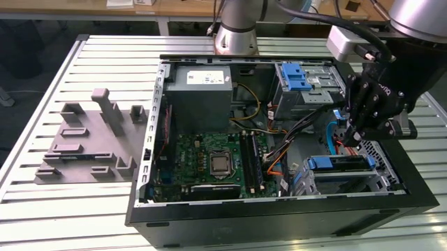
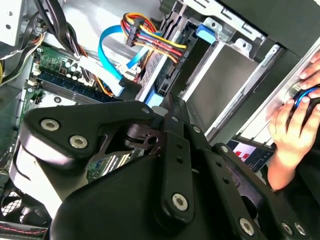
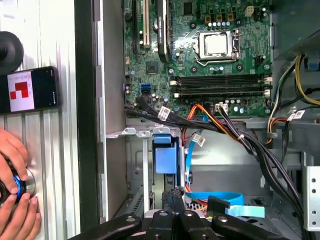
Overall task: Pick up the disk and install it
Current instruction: 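Insert the second disk wire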
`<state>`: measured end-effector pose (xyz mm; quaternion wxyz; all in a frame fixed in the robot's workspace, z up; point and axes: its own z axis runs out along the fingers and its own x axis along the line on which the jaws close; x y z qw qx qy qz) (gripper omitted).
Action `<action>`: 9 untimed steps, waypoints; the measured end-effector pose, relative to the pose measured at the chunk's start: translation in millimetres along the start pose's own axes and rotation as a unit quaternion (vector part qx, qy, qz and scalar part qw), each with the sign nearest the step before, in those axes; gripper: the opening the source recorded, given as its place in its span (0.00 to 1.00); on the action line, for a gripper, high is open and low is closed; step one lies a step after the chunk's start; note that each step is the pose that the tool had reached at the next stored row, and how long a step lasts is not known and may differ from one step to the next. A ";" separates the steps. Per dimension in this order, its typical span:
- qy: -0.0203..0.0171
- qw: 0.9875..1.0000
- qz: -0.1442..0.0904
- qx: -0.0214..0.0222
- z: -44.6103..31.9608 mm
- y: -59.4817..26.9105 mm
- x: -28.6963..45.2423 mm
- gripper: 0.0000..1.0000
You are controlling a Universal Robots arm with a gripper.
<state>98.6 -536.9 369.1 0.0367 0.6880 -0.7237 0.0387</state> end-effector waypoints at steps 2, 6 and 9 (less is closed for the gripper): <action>0.000 1.000 0.000 0.000 -1.4 0.7 0.1 0.11; 0.000 1.000 0.000 0.000 -7.5 1.1 0.5 0.11; 0.000 1.000 0.000 0.000 -13.9 1.3 0.2 0.11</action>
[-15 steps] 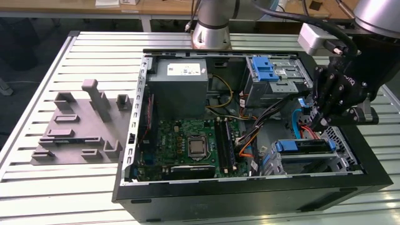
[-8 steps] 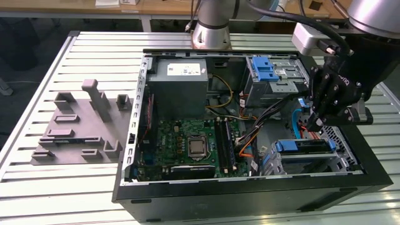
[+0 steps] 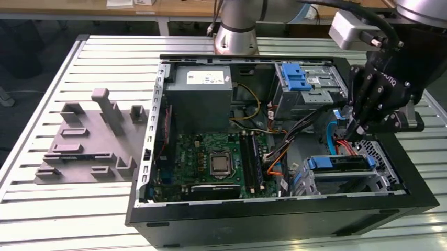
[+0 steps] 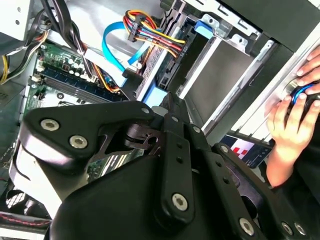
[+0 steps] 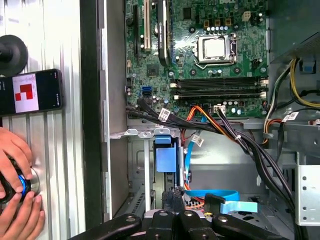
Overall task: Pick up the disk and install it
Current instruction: 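Insert the second disk wire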
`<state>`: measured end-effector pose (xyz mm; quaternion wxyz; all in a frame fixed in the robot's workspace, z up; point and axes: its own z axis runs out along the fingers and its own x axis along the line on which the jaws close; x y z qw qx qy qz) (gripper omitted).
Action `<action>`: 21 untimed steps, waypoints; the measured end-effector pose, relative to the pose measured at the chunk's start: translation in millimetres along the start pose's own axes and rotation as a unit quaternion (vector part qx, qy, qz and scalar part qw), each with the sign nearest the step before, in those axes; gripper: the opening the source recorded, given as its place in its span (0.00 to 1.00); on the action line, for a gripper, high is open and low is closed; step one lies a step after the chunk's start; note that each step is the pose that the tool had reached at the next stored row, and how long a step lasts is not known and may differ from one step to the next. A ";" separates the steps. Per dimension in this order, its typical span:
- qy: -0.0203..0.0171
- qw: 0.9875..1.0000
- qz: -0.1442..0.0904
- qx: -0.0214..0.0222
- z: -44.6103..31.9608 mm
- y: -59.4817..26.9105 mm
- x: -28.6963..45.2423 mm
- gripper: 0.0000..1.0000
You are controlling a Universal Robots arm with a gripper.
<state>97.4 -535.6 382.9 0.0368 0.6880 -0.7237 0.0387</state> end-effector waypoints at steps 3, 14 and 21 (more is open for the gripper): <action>0.000 1.000 0.000 0.000 -2.8 0.2 -1.8 0.11; 0.000 1.000 0.000 0.000 -4.8 2.3 -19.4 0.11; 0.005 1.000 0.000 0.000 -7.4 2.8 -29.1 0.11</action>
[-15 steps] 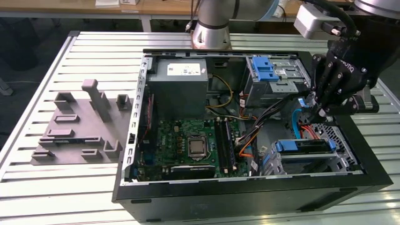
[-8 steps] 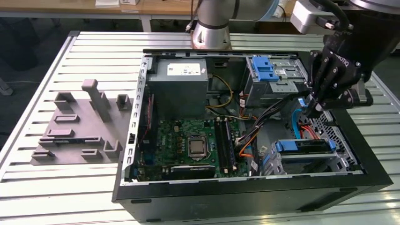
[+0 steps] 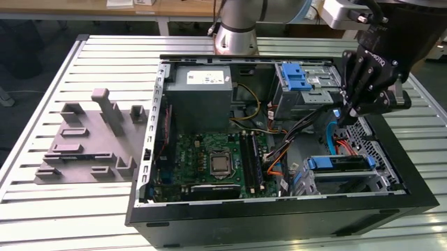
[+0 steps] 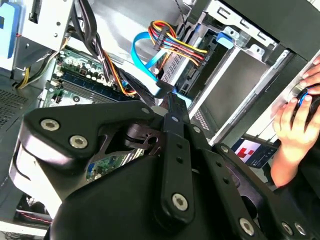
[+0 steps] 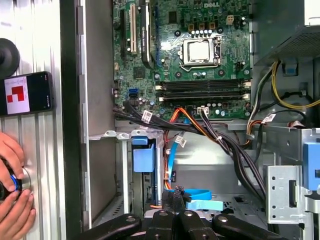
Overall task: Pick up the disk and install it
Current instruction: 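Insert the second disk wire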
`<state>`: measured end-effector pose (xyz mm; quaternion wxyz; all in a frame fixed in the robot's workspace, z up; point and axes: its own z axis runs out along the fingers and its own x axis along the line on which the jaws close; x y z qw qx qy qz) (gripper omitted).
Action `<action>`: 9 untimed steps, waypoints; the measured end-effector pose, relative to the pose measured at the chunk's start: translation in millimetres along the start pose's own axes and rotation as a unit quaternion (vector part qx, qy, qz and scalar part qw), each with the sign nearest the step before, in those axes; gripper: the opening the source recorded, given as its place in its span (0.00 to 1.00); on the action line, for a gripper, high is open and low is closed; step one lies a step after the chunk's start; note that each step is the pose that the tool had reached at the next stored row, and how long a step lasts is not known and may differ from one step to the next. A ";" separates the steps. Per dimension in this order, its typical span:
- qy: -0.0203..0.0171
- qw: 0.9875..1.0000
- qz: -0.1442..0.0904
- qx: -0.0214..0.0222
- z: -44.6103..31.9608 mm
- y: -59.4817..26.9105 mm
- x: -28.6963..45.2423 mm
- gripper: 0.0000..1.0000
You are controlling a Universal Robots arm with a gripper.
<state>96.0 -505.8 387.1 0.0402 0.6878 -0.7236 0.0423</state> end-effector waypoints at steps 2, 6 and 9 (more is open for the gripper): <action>0.002 1.000 0.000 0.000 -0.5 0.3 -5.4 0.11; 0.004 1.000 0.000 0.000 -1.4 0.6 -13.0 0.11; 0.006 1.000 0.000 0.000 -0.3 0.6 -13.3 0.11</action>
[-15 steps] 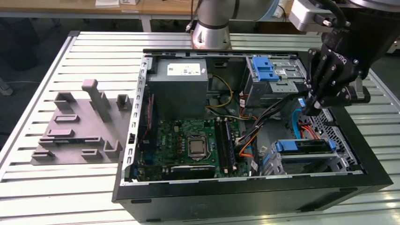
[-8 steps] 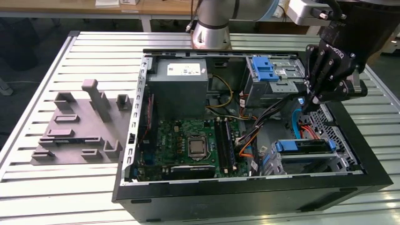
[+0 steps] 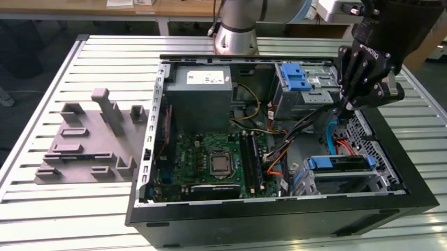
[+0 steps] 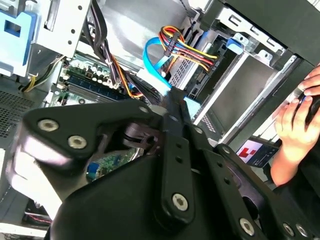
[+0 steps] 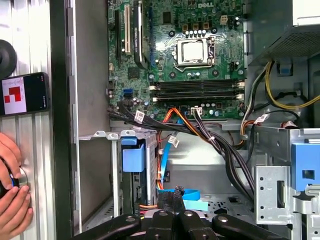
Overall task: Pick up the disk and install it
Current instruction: 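Insert the second disk wire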
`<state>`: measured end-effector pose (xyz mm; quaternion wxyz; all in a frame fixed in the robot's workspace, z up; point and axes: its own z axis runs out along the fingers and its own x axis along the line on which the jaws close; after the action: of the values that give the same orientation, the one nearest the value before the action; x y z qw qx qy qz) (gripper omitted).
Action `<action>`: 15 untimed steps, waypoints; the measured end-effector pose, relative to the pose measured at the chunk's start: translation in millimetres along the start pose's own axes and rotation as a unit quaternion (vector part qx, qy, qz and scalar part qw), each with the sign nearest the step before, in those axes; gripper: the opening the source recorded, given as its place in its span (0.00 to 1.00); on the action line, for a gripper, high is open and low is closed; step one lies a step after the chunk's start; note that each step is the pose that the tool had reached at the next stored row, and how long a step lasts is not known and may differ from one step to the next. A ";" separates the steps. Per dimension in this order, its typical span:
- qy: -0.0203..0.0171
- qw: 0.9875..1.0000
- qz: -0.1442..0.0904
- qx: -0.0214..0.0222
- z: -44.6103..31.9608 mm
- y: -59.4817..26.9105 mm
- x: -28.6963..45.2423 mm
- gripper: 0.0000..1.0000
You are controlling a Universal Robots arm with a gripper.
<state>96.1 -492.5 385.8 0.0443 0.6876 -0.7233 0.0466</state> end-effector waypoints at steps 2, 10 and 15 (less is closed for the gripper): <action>0.002 1.000 0.000 0.000 1.5 0.0 -0.3 0.18; 0.010 1.000 0.000 0.000 7.5 0.1 -1.5 0.18; 0.011 1.000 0.000 0.001 10.8 0.1 -2.0 0.25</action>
<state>96.1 -491.9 374.8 0.0521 0.6870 -0.7227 0.0548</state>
